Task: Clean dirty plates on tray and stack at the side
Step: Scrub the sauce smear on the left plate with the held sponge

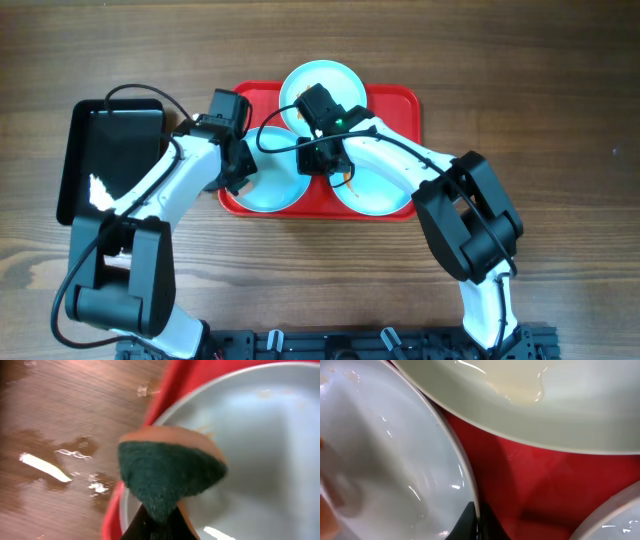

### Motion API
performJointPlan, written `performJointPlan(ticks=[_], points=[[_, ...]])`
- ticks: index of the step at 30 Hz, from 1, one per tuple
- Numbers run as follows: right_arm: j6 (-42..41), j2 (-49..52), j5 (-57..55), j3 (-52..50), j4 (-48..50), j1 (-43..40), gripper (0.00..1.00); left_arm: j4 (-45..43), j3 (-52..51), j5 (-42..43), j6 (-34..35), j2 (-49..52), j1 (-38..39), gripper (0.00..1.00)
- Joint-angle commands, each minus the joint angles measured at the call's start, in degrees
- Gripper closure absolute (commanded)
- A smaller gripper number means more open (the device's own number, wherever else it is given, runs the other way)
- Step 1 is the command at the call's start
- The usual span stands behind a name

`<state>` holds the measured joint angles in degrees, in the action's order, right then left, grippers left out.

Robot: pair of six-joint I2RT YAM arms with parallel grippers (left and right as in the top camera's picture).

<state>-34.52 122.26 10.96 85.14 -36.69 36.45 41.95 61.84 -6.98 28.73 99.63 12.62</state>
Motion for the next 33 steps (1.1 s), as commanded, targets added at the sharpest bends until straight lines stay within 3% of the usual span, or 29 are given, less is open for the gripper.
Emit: performJointPlan(ticks=[1, 15, 24, 33], points=[[-0.1, 1.2, -3.3, -1.3, -0.3, -0.3, 0.96, -2.4, 0.9, 9.4, -2.8, -1.5, -0.1, 0.96], [-0.1, 1.2, -3.3, -1.3, -0.3, -0.3, 0.96, -10.1, 0.7, 13.0, -2.6, -0.2, 0.4, 0.96], [-0.2, 1.2, -3.3, -1.3, -0.3, -0.3, 0.96, -14.4, 0.7, 19.2, 2.0, 4.8, 1.1, 0.96], [-0.1, 1.2, -3.3, -1.3, -0.3, -0.3, 0.96, -14.2, 0.7, 17.1, 1.7, 7.1, 1.7, 0.96]])
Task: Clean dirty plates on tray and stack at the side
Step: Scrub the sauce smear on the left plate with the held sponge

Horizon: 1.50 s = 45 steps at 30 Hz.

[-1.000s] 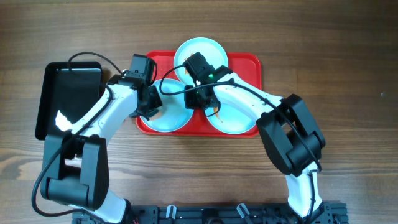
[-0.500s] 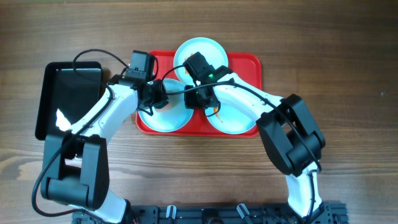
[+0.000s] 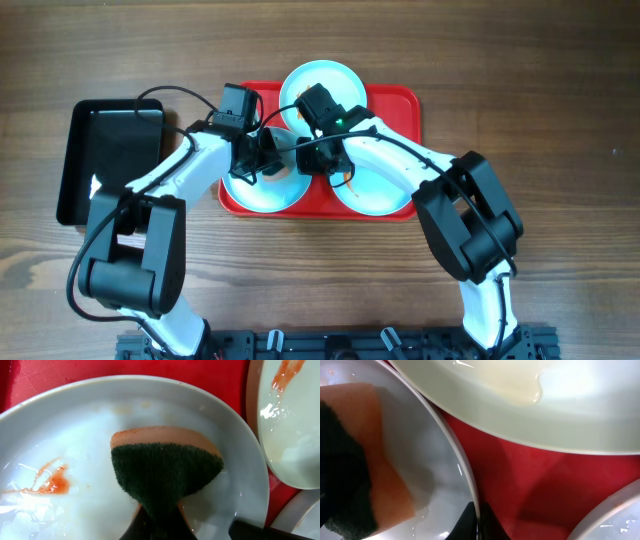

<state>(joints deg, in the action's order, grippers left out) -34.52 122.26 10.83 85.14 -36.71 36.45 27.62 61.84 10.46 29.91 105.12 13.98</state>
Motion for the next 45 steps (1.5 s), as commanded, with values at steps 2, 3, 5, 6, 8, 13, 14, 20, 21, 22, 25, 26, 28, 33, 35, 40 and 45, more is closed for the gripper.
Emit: performJointPlan(ticks=[2, 3, 5, 6, 8, 13, 14, 20, 21, 22, 25, 26, 28, 33, 35, 40, 45], points=[[-0.2, 1.2, -3.2, -1.3, -0.3, -0.3, 0.96, 0.7, 0.7, -4.4, 0.6, 1.8, 0.4, 0.96], [-0.2, 1.2, -3.2, -1.3, -0.4, -0.3, 0.96, 1.1, 0.7, -6.8, 0.6, 1.8, 0.4, 0.96], [-0.2, 1.2, -3.2, -1.3, -0.4, -0.3, 0.96, 2.7, 0.7, -13.0, 0.6, 1.8, 0.4, 0.96], [-0.1, 1.2, -3.2, -1.3, -0.4, -0.3, 0.96, 3.2, 0.7, -14.6, 0.6, 1.8, 0.4, 0.96], [-0.1, 1.2, -3.2, -1.3, -0.4, -0.3, 0.96, 4.8, 0.7, -18.9, 0.6, 1.8, 0.3, 0.96], [-0.1, 1.2, -3.2, -1.3, -0.3, -0.3, 0.96, 7.0, 0.7, -21.0, 0.7, 1.8, -1.3, 0.96], [-0.1, 1.2, -3.2, -1.3, -0.3, -0.3, 0.96, 7.5, 0.7, -21.0, 1.1, 1.8, -1.7, 0.96], [-0.1, 1.2, -3.2, -1.3, -0.3, -0.3, 0.96, 10.5, 0.7, -19.0, 4.0, 1.8, -3.1, 0.96], [-0.2, 1.2, -3.2, -1.3, -0.3, -0.3, 0.96, 10.9, 0.7, -18.3, 4.0, 1.8, -3.2, 0.96], [-0.2, 1.2, -3.2, -1.3, -0.3, -0.3, 0.96, 11.4, 0.7, -17.4, 4.0, 1.8, -3.2, 0.96], [-0.2, 1.2, -3.2, -1.3, -0.2, -0.3, 0.96, 12.9, 0.7, -12.5, 4.0, 1.8, -3.2, 0.96], [-0.2, 1.2, -3.2, -1.3, -0.2, -0.3, 0.96, 13.4, 0.7, -10.7, 4.0, 1.8, -3.2, 0.96], [-0.2, 1.2, -3.2, -1.3, -0.2, -0.3, 0.96, 14.1, 0.7, -8.3, 4.0, 1.8, -3.2, 0.96], [-0.2, 1.2, -3.2, -1.3, -0.3, -0.3, 0.96, 17.2, 0.7, -7.6, 6.7, 1.8, -3.2, 0.96], [-0.1, 1.2, -3.2, -1.3, -0.3, -0.3, 0.96, 18.4, 0.7, -8.4, 8.0, 1.6, -3.3, 0.96], [-0.2, 1.2, -3.2, -1.3, -0.3, -0.3, 0.96, 21.4, 0.7, -13.7, 12.9, 0.3, -3.4, 0.96], [-0.2, 1.2, -3.2, -1.3, -0.2, -0.3, 0.96, 22.2, 0.7, -14.2, 12.9, -1.8, -3.4, 0.96]])
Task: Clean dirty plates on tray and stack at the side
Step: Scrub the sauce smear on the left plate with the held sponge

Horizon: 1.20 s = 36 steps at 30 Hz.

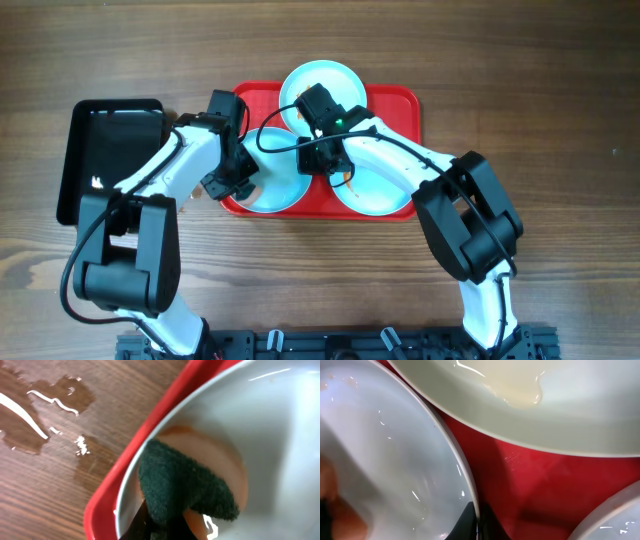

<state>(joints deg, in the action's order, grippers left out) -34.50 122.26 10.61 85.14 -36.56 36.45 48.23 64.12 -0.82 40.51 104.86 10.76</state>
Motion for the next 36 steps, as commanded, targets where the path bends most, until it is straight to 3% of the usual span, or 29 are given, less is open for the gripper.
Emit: performJointPlan(ticks=[1, 11, 15, 36], points=[[-0.2, 1.2, -3.0, -1.3, -0.3, -0.3, 0.96, 1.6, -1.5, -2.9, 2.3, -1.9, -0.2, 0.96], [-0.2, 1.2, -3.2, -1.3, -0.3, -0.3, 0.96, -0.4, -1.5, -2.6, 1.9, -4.6, 0.3, 0.96], [-0.2, 1.2, -3.2, -1.3, -0.3, -0.3, 0.96, -4.5, -1.5, 0.6, -2.9, -4.6, 1.7, 0.96], [-0.2, 1.2, -3.2, -1.3, -0.3, -0.3, 0.96, -18.6, -3.8, 1.5, -2.5, -3.5, 6.5, 0.96]])
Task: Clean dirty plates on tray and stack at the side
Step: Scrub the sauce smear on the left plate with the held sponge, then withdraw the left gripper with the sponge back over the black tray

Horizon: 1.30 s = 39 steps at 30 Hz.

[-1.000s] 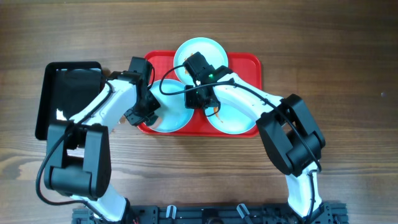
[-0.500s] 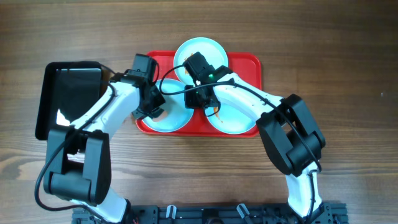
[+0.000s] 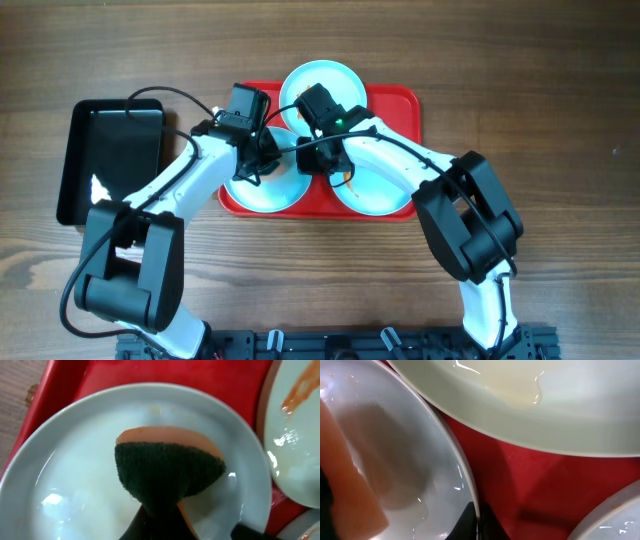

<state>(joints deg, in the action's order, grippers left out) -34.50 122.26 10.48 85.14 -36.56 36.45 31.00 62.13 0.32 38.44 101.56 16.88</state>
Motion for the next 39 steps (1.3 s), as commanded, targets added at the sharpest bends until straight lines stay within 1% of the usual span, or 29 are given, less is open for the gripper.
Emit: performJointPlan(ticks=[1, 8, 13, 21, 24, 27, 32, 39], points=[[-0.2, 1.2, -3.0, -1.3, -0.3, -0.3, 0.96, -2.0, -2.0, 0.8, -0.5, 0.0, 0.4, 0.96], [-0.3, 1.2, -3.0, -1.3, -0.3, -0.3, 0.96, -2.8, -2.1, 2.2, -0.5, 3.0, 0.4, 0.96], [-0.2, 1.2, -3.0, -1.3, -0.4, -0.3, 0.96, 1.8, -2.1, 1.5, -0.6, 3.4, 0.4, 0.96], [-0.2, 1.2, -3.0, -1.3, -0.5, -0.3, 0.96, 11.6, -2.1, -11.3, -0.7, 3.4, -1.4, 0.96], [-0.2, 1.2, -3.0, -1.3, -0.5, -0.3, 0.96, 13.5, -2.1, -14.0, -0.7, 3.3, -2.2, 0.96], [-0.2, 1.2, -3.0, -1.3, -0.5, -0.3, 0.96, 13.7, -2.1, -14.8, -0.7, 3.1, -3.0, 0.96], [-0.2, 1.2, -3.1, -1.3, -0.5, -0.3, 0.96, 13.6, -1.9, -15.0, -0.7, -0.5, -4.7, 0.96], [-0.2, 1.2, -3.1, -1.3, -0.3, -0.3, 0.96, 13.4, -1.7, -15.8, -0.7, -9.8, -5.8, 0.96]])
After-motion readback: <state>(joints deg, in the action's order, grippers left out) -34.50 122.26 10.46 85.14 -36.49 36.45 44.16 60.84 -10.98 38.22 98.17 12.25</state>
